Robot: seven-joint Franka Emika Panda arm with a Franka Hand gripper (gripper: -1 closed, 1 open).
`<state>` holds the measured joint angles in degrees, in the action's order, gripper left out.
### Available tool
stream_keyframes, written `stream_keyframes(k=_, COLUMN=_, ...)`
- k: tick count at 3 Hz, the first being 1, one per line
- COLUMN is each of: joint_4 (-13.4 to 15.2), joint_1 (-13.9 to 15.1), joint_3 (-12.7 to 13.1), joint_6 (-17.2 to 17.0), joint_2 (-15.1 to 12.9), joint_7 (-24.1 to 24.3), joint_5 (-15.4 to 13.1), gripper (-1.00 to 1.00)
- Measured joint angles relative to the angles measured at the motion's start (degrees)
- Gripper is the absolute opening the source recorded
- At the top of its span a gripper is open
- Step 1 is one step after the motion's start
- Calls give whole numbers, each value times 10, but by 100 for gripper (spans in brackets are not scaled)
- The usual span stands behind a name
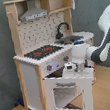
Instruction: Play with the kitchen
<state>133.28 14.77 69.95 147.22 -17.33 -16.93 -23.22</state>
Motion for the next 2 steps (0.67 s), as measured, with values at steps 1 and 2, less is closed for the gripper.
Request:
stream_keyframes(k=1, joint_4=13, joint_1=0, joint_3=6, joint_6=0, joint_2=1, joint_7=57, joint_5=0, gripper=-100)
stream_keyframes(k=2, joint_4=13, joint_1=1, joint_3=7, joint_6=-3, joint_2=5, joint_7=115, joint_5=0, gripper=-100)
